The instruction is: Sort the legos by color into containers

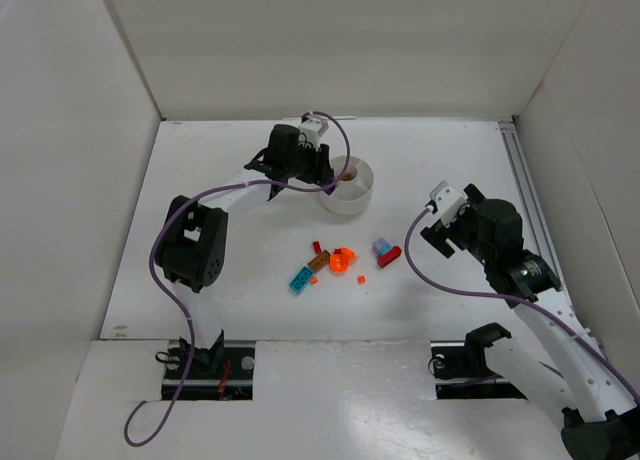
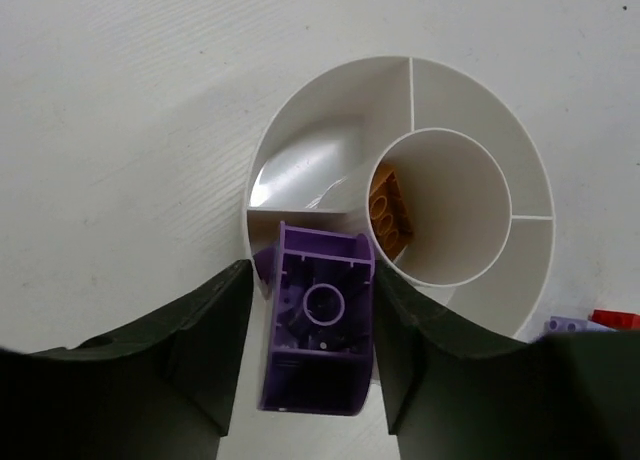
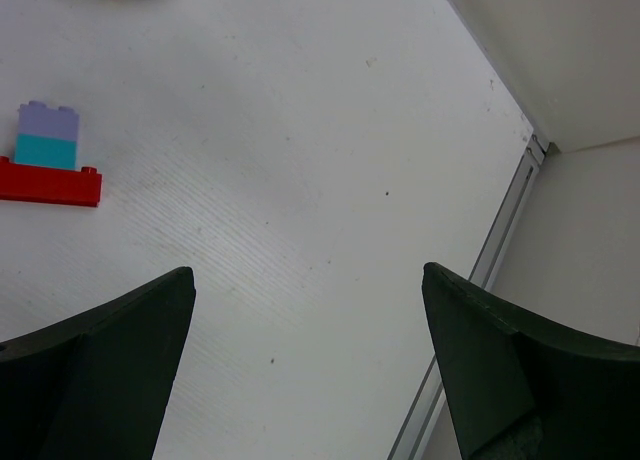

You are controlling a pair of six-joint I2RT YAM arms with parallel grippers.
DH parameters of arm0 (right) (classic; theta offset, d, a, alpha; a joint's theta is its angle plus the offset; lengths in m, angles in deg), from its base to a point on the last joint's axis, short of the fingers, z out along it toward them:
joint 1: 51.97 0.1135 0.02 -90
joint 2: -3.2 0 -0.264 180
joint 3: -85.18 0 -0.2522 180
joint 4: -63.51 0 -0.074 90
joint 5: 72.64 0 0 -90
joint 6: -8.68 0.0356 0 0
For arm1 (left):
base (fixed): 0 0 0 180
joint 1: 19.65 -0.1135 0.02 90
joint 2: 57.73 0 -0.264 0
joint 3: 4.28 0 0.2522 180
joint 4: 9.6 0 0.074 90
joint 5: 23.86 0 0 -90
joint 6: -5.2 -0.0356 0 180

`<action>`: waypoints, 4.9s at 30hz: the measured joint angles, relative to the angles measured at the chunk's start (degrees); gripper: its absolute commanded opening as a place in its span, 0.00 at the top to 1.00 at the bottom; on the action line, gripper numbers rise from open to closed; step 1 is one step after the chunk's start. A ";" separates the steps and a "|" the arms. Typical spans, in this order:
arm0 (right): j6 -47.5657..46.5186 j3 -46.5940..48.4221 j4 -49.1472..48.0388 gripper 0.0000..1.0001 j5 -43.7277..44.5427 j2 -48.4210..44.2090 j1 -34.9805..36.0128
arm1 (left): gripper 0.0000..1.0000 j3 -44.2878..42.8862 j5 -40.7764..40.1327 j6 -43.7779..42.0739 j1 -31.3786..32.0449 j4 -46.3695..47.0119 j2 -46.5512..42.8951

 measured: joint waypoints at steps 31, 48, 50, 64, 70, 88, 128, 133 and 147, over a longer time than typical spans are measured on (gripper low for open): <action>0.00 -0.59 -0.37 0.01 -0.02 -0.42 0.00 | 0.87 1.99 -30.69 35.95 5.99 0.52 -6.47; 0.00 -0.68 -0.37 0.01 -0.02 -0.42 0.00 | 0.78 3.21 -36.20 38.66 8.74 2.40 -3.80; 0.00 -0.72 -0.37 0.01 -0.02 -0.42 0.00 | 0.73 3.48 -37.83 39.06 9.70 2.29 -3.80; 0.00 -0.81 -0.39 0.01 -0.02 -0.42 0.00 | 0.55 3.87 -43.56 42.82 11.21 1.84 -3.76; 0.00 -0.81 -0.39 0.01 -0.02 -0.42 0.00 | 0.62 3.87 -43.08 42.84 11.23 1.86 -3.76; -1.81 -1.57 -3.67 0.01 -8.41 4.74 0.09 | 0.00 13.00 -40.11 33.42 11.23 -2.03 -23.82; 39.12 17.62 -37.35 0.30 7.13 64.98 34.62 | 0.00 45.88 -49.68 58.25 11.23 -33.00 -71.97; 40.81 17.64 -37.33 0.32 7.17 66.14 34.88 | 0.00 45.88 -49.70 57.86 11.23 -33.00 -71.69; 42.03 17.64 -37.27 0.44 7.41 66.36 34.95 | 0.00 45.88 -49.75 57.53 11.23 -32.96 -70.60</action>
